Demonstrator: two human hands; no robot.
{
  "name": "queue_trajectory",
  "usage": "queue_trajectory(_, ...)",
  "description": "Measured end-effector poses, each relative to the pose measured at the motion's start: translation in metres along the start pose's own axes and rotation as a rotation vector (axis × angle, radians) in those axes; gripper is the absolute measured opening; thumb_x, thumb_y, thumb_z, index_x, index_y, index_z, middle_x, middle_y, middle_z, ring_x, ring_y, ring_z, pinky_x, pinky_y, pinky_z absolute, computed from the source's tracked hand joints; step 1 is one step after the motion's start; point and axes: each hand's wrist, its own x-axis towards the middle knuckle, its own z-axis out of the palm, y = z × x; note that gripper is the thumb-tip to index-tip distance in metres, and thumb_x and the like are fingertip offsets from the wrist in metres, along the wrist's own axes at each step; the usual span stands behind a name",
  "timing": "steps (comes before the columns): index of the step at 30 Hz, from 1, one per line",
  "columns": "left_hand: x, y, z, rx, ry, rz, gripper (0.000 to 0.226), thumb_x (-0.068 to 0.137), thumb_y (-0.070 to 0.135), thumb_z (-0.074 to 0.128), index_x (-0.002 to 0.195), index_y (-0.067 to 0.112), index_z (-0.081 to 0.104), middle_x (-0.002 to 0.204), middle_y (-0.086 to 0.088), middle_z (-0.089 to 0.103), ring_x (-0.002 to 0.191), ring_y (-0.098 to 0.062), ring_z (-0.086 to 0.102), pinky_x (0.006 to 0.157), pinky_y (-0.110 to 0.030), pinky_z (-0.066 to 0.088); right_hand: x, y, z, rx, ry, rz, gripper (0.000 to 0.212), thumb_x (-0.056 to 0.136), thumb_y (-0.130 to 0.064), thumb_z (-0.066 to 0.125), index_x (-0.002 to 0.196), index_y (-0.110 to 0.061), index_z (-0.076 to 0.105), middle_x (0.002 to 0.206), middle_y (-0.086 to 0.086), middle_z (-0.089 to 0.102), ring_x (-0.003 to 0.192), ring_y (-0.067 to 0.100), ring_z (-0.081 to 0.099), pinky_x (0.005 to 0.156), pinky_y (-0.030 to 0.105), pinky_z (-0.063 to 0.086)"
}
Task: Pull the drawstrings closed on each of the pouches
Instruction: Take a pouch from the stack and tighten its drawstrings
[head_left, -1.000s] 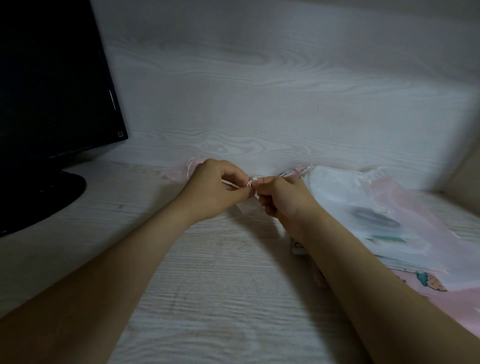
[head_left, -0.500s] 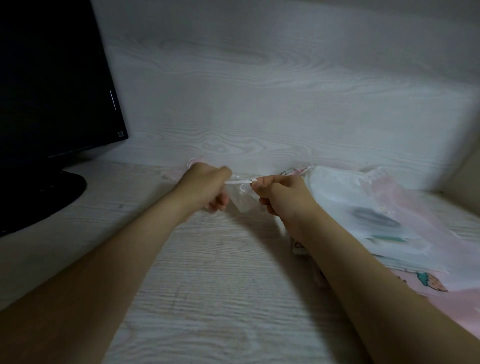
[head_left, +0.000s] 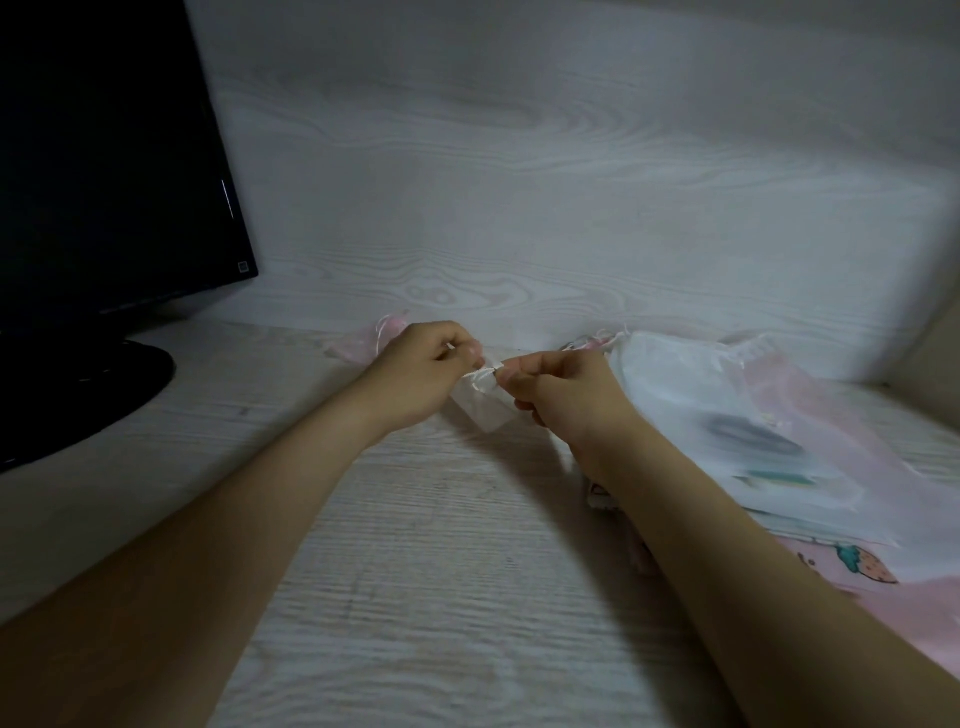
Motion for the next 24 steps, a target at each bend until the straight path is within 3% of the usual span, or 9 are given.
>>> queue_trajectory(2, 0.001, -0.001, 0.000, 0.067, 0.074, 0.012, 0.022, 0.108, 0.027, 0.057, 0.098, 0.016, 0.073, 0.098, 0.003, 0.078, 0.096, -0.015, 0.072, 0.078, -0.030, 0.050, -0.001, -0.001, 0.000, -0.051, -0.002, -0.059, 0.007, 0.091, -0.011, 0.078, 0.092, -0.005, 0.082, 0.070, 0.001, 0.073, 0.057, 0.001, 0.060, 0.057, 0.014, 0.048)
queue_trajectory(4, 0.001, -0.001, 0.000, 0.198, 0.147, 0.036, 0.023, 0.106, 0.031, 0.058, 0.094, 0.017, 0.073, 0.091, 0.002, 0.076, 0.090, -0.022, 0.069, 0.076, -0.034, 0.050, 0.000, -0.001, -0.002, -0.161, 0.012, -0.137, 0.004, 0.089, -0.013, 0.081, 0.091, -0.009, 0.083, 0.074, -0.001, 0.077, 0.062, 0.002, 0.066, 0.063, 0.018, 0.053)
queue_trajectory(7, 0.001, -0.003, -0.003, 0.449, 0.243, 0.077, 0.025, 0.107, 0.036, 0.053, 0.098, 0.022, 0.071, 0.087, 0.009, 0.069, 0.101, -0.021, 0.060, 0.092, -0.039, 0.036, 0.003, 0.000, -0.002, -0.449, 0.064, -0.246, 0.005, 0.088, -0.020, 0.080, 0.089, -0.020, 0.084, 0.069, -0.010, 0.074, 0.060, 0.001, 0.063, 0.062, 0.019, 0.048)
queue_trajectory(11, -0.001, -0.002, -0.004, 0.667, 0.280, 0.128, 0.028, 0.113, 0.039, 0.040, 0.110, 0.025, 0.065, 0.093, 0.009, 0.065, 0.109, -0.022, 0.051, 0.088, -0.040, 0.024, -0.002, -0.004, 0.000, -0.578, 0.129, -0.268, 0.010, 0.091, -0.021, 0.074, 0.089, -0.016, 0.082, 0.074, -0.005, 0.075, 0.069, 0.009, 0.068, 0.065, 0.025, 0.052)
queue_trajectory(18, 0.002, -0.005, -0.009, 0.693, 0.320, 0.104, 0.027, 0.114, 0.039, 0.040, 0.111, 0.026, 0.064, 0.102, 0.007, 0.071, 0.110, -0.022, 0.052, 0.085, -0.039, 0.022, -0.007, -0.012, -0.001, -0.572, 0.151, -0.145, 0.019, 0.086, -0.026, 0.067, 0.081, -0.009, 0.070, 0.074, 0.002, 0.071, 0.075, 0.014, 0.064, 0.066, 0.030, 0.049)
queue_trajectory(24, 0.004, -0.006, -0.008, 0.510, 0.388, 0.071, 0.031, 0.115, 0.034, 0.036, 0.105, 0.023, 0.063, 0.107, 0.007, 0.073, 0.109, -0.026, 0.061, 0.089, -0.039, 0.025, -0.007, -0.015, 0.001, -0.447, 0.177, -0.073, 0.026, 0.089, -0.030, 0.065, 0.078, -0.007, 0.063, 0.070, 0.002, 0.065, 0.072, 0.016, 0.062, 0.065, 0.030, 0.048)
